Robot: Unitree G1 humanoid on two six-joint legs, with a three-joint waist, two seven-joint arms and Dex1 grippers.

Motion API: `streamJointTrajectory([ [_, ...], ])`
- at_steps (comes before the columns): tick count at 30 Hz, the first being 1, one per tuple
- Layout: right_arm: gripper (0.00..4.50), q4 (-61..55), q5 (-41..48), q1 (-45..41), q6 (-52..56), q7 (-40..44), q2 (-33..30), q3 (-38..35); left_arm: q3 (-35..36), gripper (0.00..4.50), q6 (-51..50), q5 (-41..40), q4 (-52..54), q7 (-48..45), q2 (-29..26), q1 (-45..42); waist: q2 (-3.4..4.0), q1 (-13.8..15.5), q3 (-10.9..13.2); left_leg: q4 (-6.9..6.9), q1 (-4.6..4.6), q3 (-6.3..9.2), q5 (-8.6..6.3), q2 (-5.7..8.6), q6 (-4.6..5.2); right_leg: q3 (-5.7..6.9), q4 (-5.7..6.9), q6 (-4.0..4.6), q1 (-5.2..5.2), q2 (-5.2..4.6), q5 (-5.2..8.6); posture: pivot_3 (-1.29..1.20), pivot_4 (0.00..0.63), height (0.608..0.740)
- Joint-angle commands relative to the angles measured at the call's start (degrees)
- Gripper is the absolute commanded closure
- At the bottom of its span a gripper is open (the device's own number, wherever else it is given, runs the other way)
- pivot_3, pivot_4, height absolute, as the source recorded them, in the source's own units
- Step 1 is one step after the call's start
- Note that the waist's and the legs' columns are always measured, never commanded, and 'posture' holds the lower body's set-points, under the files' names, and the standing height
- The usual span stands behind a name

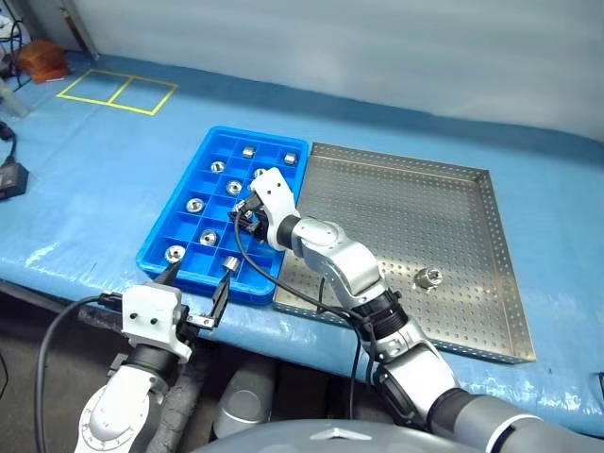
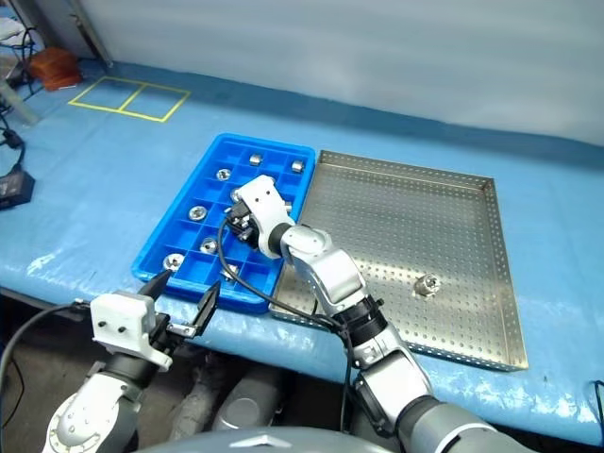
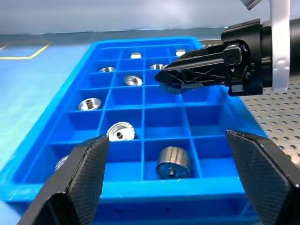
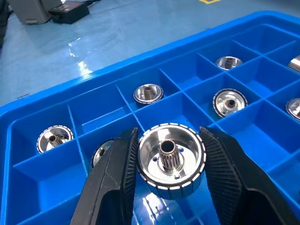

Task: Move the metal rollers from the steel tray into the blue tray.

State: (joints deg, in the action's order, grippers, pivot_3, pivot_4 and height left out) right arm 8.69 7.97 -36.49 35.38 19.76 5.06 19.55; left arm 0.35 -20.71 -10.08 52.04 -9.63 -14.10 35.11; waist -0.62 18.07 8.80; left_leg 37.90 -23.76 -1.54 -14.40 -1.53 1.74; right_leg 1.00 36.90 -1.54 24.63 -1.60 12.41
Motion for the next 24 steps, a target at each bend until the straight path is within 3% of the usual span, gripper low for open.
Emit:
streamJointTrajectory([
  [1,2.77,3.0,-0.4,-2.9,-4.0,1.2,0.8,-1.4,-0.4,0.13,1.0,0.3,2.4,-0.2,0.0,-0.8,0.0,1.2,0.0,0.0,-0.03,-0.01,-0.01,-0.01,-0.01,0.01,0.0,0.0,0.02,0.02,0.0,0.57,0.15,0.74],
  [11,2.77,5.0,-1.5,-3.1,-5.8,1.8,-0.7,-3.3,-1.0,0.13,-0.3,-0.2,1.5,-1.6,-0.9,-3.5,0.0,4.7,0.0,0.01,-0.11,-0.14,-0.15,0.0,-0.24,0.25,-0.02,-0.11,0.05,0.17,-0.06,0.52,0.15,0.74],
  [24,2.77,7.6,-2.8,-2.6,-5.2,0.6,-1.8,-5.9,-1.7,0.13,-1.6,-0.7,-0.3,-3.4,-1.3,-7.5,0.02,4.6,0.0,0.01,-0.13,0.06,-0.21,-0.04,-0.41,0.65,0.02,0.1,0.0,0.25,0.06,0.47,0.15,0.74],
])
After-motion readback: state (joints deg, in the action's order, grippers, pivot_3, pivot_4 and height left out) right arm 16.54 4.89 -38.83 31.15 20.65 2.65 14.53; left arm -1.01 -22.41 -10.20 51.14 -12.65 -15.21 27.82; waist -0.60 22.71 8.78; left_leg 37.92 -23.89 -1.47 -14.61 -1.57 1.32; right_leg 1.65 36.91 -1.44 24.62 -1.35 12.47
